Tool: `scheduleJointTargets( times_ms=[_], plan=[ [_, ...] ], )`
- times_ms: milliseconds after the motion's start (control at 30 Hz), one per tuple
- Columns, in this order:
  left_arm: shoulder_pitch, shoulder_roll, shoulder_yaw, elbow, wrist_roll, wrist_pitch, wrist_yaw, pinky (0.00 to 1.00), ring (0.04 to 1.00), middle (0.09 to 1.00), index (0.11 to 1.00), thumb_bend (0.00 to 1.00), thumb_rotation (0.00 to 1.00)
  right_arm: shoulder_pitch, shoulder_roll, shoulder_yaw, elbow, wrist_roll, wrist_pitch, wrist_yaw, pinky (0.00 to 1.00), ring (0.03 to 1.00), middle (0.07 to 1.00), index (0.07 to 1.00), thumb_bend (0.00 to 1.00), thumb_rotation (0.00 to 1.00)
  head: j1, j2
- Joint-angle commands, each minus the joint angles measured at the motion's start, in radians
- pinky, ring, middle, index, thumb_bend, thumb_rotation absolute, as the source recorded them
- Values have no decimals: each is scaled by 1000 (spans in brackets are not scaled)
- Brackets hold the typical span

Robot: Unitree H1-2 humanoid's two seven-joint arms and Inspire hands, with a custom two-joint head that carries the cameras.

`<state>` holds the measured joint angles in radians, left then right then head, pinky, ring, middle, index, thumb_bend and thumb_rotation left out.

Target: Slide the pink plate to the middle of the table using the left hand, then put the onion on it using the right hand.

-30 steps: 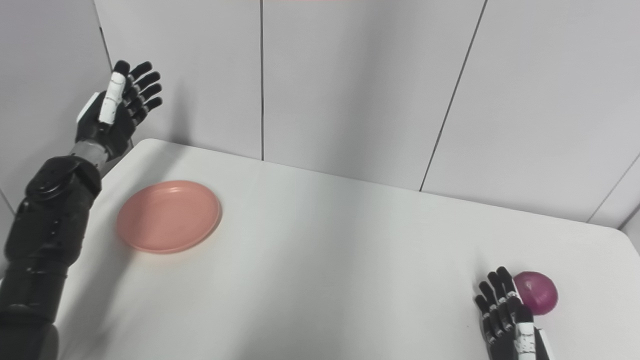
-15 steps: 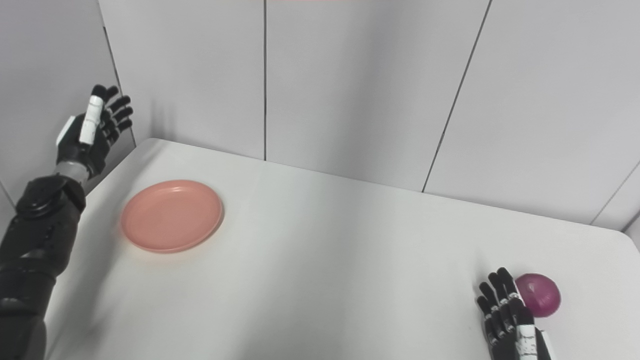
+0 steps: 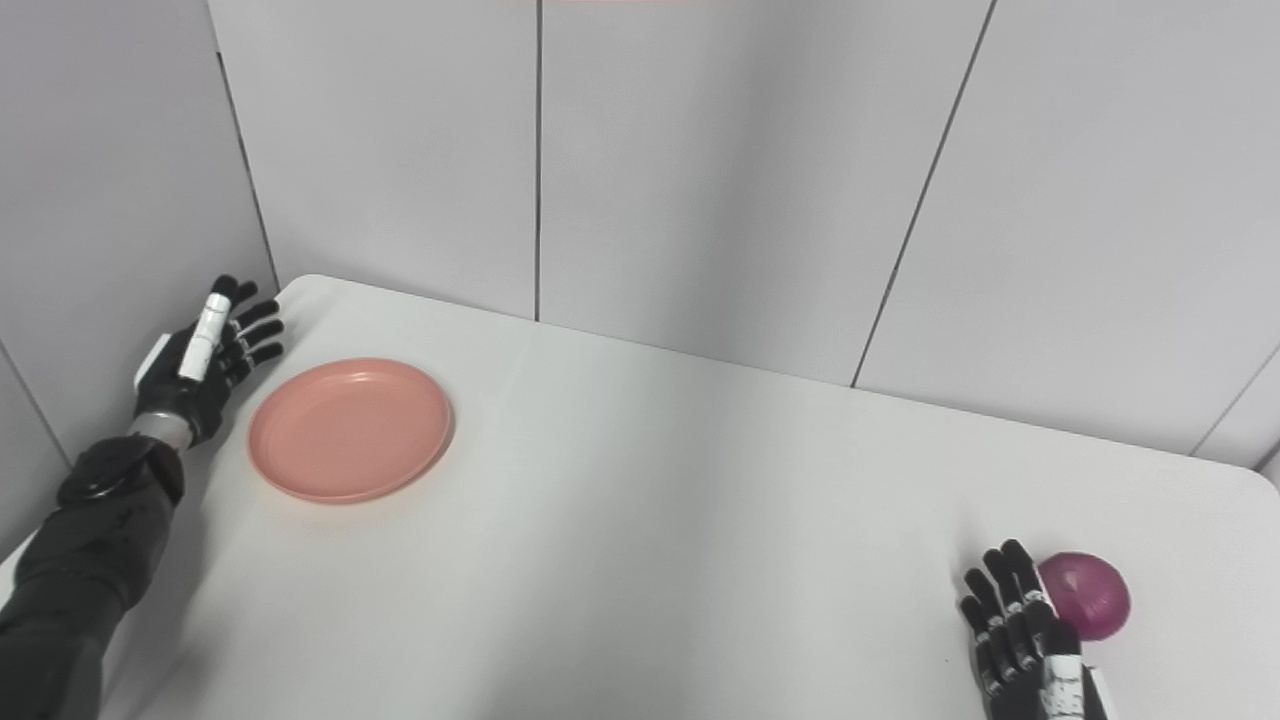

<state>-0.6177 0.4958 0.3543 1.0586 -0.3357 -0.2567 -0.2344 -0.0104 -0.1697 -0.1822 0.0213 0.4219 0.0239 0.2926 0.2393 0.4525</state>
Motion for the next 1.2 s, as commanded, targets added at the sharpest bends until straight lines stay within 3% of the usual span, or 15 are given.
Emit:
scheduleJointTargets(
  times_ms=[0, 300, 400, 900, 1033, 1167],
  plan=[
    [-23, 5, 3, -12, -8, -40, -8, 812, 840, 838, 855, 932, 772, 63, 32, 10, 57, 7, -4, 2, 1000, 979, 979, 980, 832, 834, 3, 6],
    [24, -4, 3, -51, -6, -46, -6, 827, 840, 835, 851, 912, 784, 71, 25, 7, 31, 14, 15, -3, 1000, 991, 984, 984, 800, 851, 7, 17],
    [44, -8, 6, -73, -12, -37, -7, 790, 820, 819, 862, 873, 791, 72, 25, 7, 25, 14, 18, -4, 1000, 995, 988, 984, 794, 859, 4, 23],
    [116, -104, -20, -234, -34, 56, -2, 747, 793, 815, 855, 1000, 722, 79, 36, 20, -16, 9, 34, -26, 1000, 1000, 997, 1000, 774, 864, -19, 38],
    [146, -137, -34, -350, -58, 114, -24, 795, 827, 851, 887, 929, 745, 80, 43, 26, -27, 11, 35, -34, 1000, 1000, 1000, 1000, 772, 857, -29, 39],
    [156, -156, -58, -416, -45, 133, -15, 762, 805, 831, 879, 926, 768, 80, 45, 32, -31, 6, 30, -35, 1000, 1000, 1000, 1000, 767, 871, -34, 40]
  ],
)
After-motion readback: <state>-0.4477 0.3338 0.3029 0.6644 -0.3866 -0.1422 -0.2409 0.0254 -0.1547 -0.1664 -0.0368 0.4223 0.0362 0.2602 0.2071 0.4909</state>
